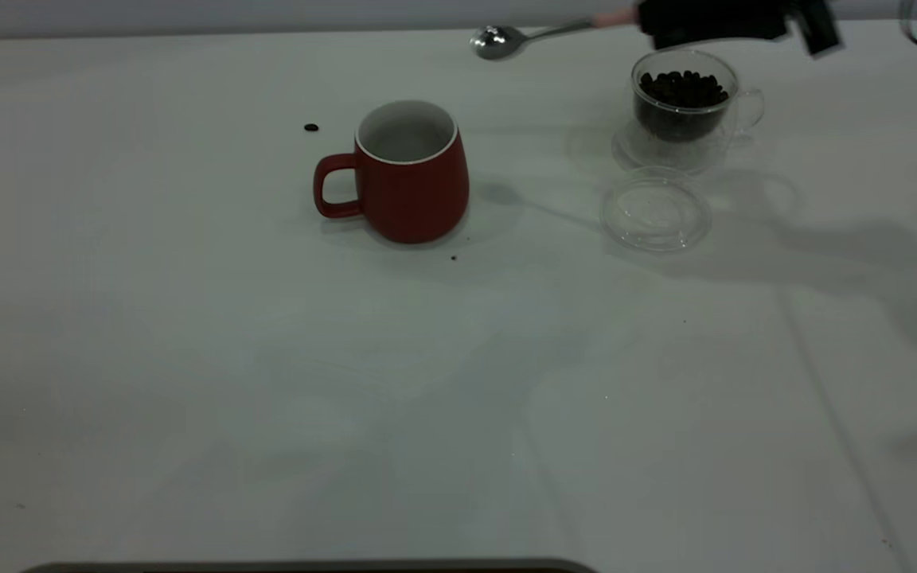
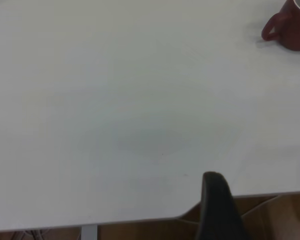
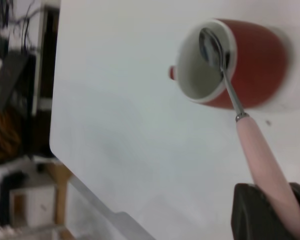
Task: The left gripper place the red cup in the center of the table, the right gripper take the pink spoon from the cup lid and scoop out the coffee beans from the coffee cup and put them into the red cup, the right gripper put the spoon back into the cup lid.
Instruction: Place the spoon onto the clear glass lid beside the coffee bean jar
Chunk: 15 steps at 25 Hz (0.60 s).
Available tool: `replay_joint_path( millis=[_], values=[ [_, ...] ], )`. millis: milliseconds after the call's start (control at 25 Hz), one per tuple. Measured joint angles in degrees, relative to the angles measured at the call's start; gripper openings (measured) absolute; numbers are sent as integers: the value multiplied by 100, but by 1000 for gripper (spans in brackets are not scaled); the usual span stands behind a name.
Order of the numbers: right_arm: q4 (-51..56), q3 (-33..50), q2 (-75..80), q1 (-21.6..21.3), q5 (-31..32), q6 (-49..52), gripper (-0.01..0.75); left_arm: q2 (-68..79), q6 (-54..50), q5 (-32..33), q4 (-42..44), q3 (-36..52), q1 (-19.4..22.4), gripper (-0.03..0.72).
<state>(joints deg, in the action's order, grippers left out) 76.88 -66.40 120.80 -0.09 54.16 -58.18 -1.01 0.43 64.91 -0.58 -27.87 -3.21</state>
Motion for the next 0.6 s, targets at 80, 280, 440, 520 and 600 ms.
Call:
replay_joint_path(
  millis=[80,280,440,520,600],
  values=[
    [278,488,-32,-213,-50,-184,114,0,0,0,0,0,0,492],
    [1087,1620,-38,-720,-383,-737,114,0,0,0,0,0,0,492],
    [1433,1917,-14,-1064,-638,-1174,114,0,0,0,0,0,0,492],
    [1533,1922,106,-1206,-617,-1243,114,0,0,0,0,0,0,492],
    [1554,1922,331,-1339,-575,-1272,114,0,0,0,0,0,0,492]
  ],
)
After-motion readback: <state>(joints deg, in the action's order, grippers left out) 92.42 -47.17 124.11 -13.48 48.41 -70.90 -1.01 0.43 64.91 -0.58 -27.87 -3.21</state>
